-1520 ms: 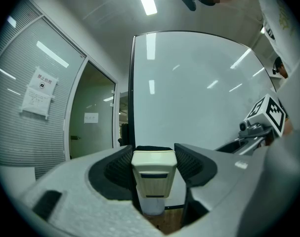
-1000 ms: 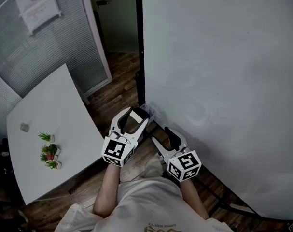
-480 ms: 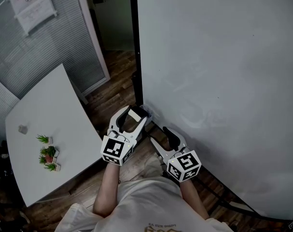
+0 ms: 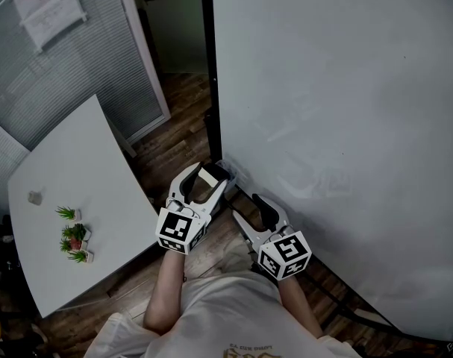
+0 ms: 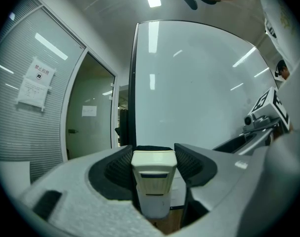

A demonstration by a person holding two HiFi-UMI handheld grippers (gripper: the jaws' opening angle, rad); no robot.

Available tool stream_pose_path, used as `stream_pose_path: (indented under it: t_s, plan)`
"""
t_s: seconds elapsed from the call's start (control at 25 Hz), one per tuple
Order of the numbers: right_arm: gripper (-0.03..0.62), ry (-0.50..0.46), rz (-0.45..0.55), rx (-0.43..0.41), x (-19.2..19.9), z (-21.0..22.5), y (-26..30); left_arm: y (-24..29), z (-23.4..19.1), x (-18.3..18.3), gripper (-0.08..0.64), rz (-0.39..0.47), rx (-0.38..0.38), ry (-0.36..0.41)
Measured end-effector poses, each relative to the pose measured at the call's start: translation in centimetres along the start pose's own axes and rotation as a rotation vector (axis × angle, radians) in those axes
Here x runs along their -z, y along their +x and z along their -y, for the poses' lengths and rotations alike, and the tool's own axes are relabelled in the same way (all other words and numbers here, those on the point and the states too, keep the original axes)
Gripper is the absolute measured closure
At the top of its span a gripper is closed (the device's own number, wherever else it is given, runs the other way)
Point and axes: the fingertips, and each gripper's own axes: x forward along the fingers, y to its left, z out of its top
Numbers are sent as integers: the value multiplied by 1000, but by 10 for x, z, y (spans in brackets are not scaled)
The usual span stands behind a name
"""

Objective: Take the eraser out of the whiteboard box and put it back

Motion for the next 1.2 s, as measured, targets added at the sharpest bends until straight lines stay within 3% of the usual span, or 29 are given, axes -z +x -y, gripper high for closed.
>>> stream_pose_path:
  t_s: [1.2]
  plan:
    - [331,35,-25,-5,13,9,6,16,-2,41,296,-89,12,-11]
